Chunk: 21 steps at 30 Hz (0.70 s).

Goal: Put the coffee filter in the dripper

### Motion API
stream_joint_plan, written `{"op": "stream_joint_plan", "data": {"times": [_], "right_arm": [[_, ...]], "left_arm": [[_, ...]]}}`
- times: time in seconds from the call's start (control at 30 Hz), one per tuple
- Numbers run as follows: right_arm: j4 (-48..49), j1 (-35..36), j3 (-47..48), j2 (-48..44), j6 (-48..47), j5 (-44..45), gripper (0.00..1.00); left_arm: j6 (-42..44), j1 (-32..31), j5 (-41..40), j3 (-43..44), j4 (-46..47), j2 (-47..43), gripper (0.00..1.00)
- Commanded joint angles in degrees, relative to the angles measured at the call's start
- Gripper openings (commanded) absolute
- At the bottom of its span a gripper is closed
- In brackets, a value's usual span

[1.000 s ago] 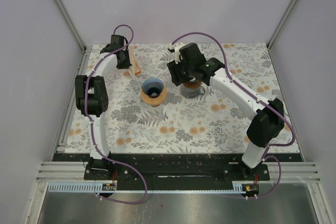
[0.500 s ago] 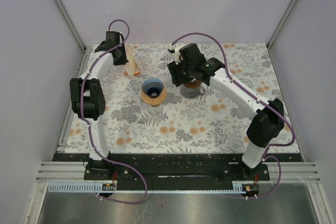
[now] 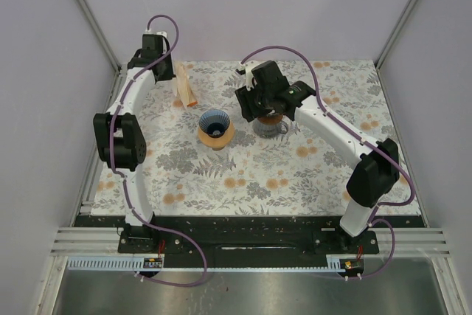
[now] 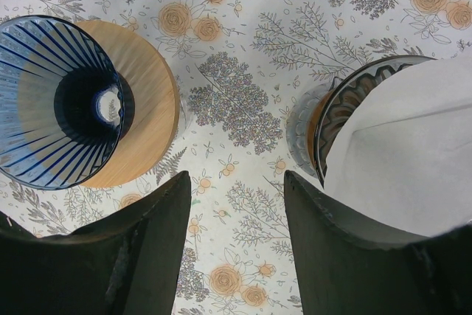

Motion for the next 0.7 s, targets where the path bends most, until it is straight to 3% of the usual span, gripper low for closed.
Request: {"op": "stream_joint_plan", "data": {"times": [0.0, 0.3, 0.43, 0.47, 0.53, 0.67], "right_arm": [[0.5, -0.3, 1.6, -1.6, -0.3, -1.0, 0.62], [1.4, -0.4, 4.8, -2.3, -0.3, -1.7, 0.62], [5.5, -0.2, 6.2, -3.6, 1.3, -3.9, 0.63], [7.0, 0.0, 6.4, -4.1, 1.9, -4.2, 0.64], [10.5, 0.5, 6.6, -5.1, 3.2, -4.3, 0.78], [18.2, 5.0, 6.3, -6.7, 3.4, -2.6, 0.82]], "left_arm": [[2.1, 0.1, -2.1, 2.5, 2.3, -6.5, 0.00], [2.4, 0.2, 0.1, 2.0, -0.2, -13.8, 0.00], [0.0, 0.2, 5.1, 0.6, -2.2, -18.9, 0.00], [-1.3, 0.1, 7.2, -0.5, -2.6, -20.3, 0.00], [-3.6, 0.1, 11.8, -2.7, -3.7, -23.4, 0.00], [-7.1, -0.6, 17.3, -8.9, -4.3, -31.0, 0.00]]}}
